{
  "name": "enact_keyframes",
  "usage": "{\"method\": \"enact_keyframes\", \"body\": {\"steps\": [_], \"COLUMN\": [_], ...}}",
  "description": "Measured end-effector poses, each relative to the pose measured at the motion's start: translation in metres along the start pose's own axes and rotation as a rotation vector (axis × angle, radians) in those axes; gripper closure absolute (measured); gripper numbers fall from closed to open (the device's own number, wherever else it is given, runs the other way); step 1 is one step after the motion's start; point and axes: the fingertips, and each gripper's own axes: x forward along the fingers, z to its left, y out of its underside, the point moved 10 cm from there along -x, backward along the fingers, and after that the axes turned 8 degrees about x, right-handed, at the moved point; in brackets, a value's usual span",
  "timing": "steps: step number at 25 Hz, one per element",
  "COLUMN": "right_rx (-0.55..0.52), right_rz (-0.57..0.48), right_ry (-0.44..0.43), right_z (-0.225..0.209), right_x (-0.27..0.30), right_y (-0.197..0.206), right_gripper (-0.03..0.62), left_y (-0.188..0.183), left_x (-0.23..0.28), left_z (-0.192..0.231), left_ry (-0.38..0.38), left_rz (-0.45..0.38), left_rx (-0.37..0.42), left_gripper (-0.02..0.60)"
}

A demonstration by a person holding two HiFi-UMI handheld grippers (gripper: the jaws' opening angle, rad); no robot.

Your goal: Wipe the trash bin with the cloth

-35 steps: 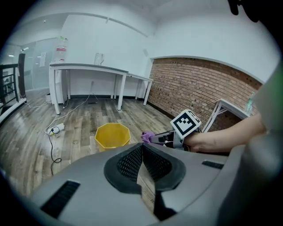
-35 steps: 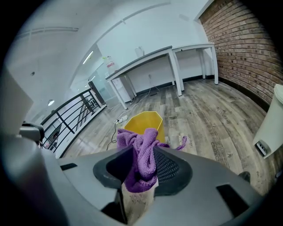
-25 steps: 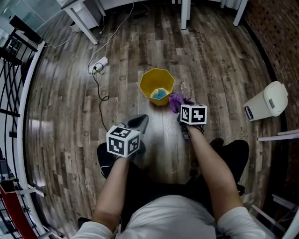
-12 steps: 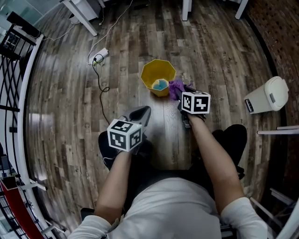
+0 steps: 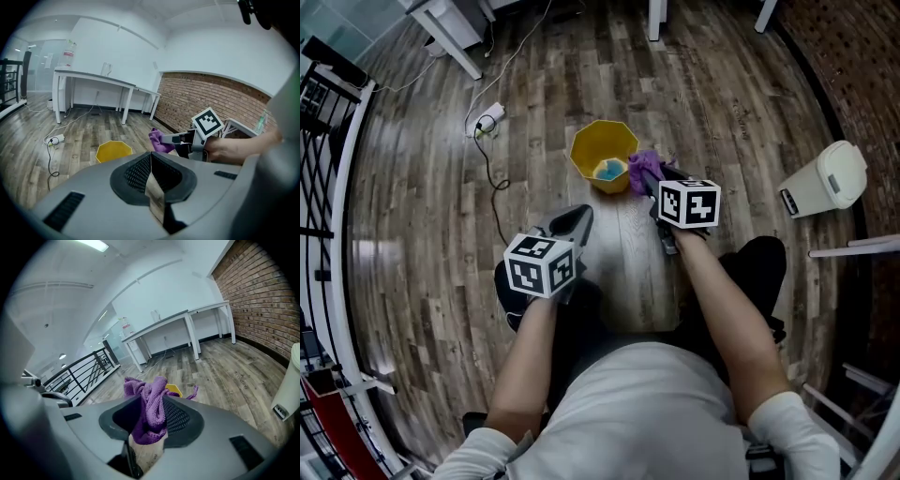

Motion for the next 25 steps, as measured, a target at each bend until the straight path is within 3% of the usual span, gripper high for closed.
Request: {"method": "enact_keyframes", "body": {"steps": [17,25], "right_rx": [-0.074,-0.102], "right_rz": [-0.136,-0.182], "right_ry": [-0.091,-0.073], "right_z": [0.043,0.057], "right_x": [-0.066,-0.093], "right_y": [-0.005,0.000], "right_gripper": [0.453,0.453], "left_y": [-0.008,-0.015], "left_x": [-0.033,-0.050], "left_z": [-0.037,-0.043], "left_ry": [0.045,0.056], "left_rz": [-0.059,-0.098], "left_rx": [0.049,0.058], "left_gripper": [0.575,0.575]}}
